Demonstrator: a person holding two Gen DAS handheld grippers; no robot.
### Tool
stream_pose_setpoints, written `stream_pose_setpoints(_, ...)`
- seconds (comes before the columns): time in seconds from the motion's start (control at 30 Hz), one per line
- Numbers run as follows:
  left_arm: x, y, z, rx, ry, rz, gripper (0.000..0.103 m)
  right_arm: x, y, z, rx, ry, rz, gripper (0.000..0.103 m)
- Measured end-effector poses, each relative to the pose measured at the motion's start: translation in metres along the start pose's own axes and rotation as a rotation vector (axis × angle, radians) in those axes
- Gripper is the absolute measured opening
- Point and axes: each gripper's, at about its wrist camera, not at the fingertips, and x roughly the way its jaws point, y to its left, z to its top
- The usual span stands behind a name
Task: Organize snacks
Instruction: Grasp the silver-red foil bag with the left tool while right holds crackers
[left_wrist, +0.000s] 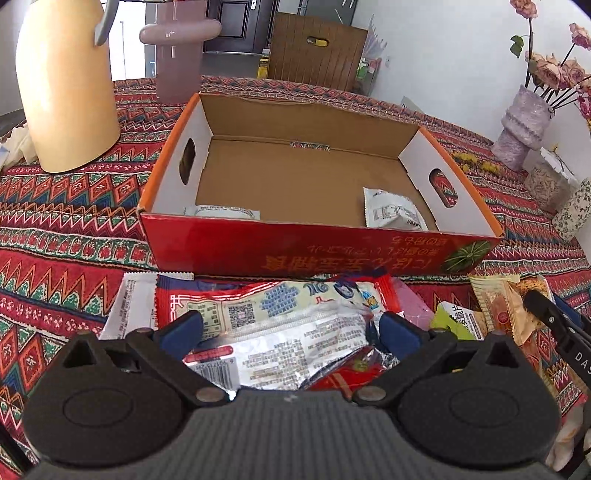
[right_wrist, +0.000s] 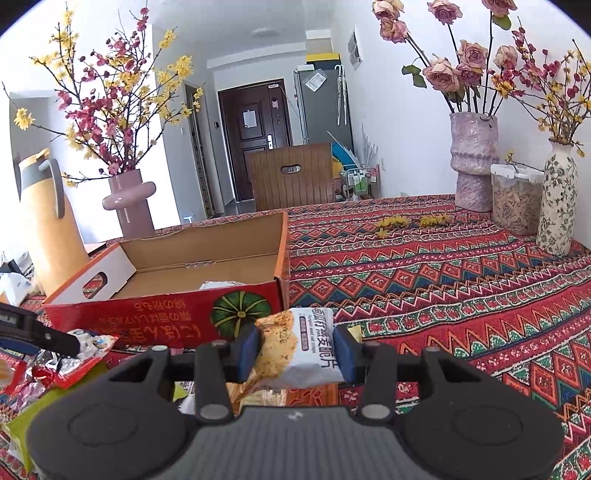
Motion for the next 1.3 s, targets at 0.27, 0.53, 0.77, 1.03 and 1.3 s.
stream_pose_setpoints(0.27,0.003,-0.006,-0.001,0.000,-0.002,0.035,0.101,-0.002,-0.001,-0.002,0.014,-0.002,0.022,0.044)
stream_pose_setpoints(0.53,-0.013,-0.011,-0.003,0.025,-0.048,-0.018,0.049,-0.008,0.000,-0.002,0.021,-0.011,0.035,0.044)
stream_pose_setpoints(0.77,-0.030,-0.014,-0.008,0.068,-0.122,-0.020,0.057,-0.017,0.000,-0.002,0.021,-0.027,0.041,0.044)
stream_pose_setpoints(1.03,-0.061,0.000,-0.018,0.209,-0.252,0.032,0.100,-0.027,0.001,-0.003,0.020,-0.031,0.023,0.044)
stream_pose_setpoints(1.3,-0.042,0.005,-0.047,0.471,-0.220,0.086,0.102,-0.029,0.011,-0.006,0.017,-0.023,-0.010,0.044)
